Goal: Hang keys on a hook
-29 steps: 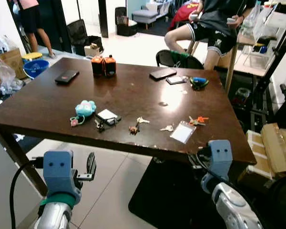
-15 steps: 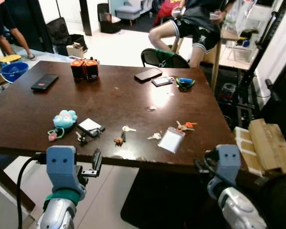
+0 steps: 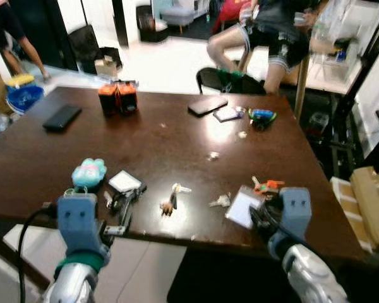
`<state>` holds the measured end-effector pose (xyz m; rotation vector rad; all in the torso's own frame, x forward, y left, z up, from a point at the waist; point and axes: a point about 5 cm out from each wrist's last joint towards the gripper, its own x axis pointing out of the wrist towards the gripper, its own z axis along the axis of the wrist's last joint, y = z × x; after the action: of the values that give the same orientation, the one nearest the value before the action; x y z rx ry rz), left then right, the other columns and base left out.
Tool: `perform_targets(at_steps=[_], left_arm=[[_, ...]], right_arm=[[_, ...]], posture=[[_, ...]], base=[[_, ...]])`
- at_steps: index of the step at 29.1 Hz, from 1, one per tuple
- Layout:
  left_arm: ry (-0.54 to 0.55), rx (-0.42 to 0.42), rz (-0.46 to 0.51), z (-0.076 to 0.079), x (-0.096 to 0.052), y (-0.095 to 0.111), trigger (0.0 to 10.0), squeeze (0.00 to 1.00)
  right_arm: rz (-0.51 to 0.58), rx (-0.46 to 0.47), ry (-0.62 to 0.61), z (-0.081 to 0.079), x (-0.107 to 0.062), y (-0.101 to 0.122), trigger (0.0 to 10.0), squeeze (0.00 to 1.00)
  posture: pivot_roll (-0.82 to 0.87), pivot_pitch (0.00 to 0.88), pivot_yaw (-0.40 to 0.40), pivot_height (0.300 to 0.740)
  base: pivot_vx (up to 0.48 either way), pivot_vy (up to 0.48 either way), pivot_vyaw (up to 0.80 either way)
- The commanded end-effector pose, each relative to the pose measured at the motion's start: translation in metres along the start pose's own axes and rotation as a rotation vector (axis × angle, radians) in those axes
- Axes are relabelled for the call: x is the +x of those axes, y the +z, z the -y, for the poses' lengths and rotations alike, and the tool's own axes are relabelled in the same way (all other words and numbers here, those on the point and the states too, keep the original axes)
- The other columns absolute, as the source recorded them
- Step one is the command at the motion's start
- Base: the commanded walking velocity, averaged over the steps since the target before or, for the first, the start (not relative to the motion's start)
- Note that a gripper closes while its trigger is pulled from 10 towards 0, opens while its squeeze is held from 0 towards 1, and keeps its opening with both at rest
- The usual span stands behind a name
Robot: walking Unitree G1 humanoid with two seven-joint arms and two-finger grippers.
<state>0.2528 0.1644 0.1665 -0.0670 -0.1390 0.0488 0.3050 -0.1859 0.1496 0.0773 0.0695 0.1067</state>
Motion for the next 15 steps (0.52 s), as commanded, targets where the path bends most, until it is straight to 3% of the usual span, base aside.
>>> perform_targets(at_steps=[1,15], left_arm=[[0.007,-0.01,-0.016,-0.003,-0.004,-0.003,10.0,0.0],[-0.08,-0.044,-0.012,0.008,-0.003,-0.002,10.0,0.0]], right_arm=[[-0.028,0.018,0.003,-0.002,-0.003,-0.008,10.0,0.0],[-0.022,0.009,-0.026,0.004,-0.003,-0.005,10.0,0.0]], posture=[[-0.1,0.099,0.108,0.74],[-0.11,0.105,0.127,0.74]], base=[[0.0,0.0,0.0],[0.0,0.0,0.0]])
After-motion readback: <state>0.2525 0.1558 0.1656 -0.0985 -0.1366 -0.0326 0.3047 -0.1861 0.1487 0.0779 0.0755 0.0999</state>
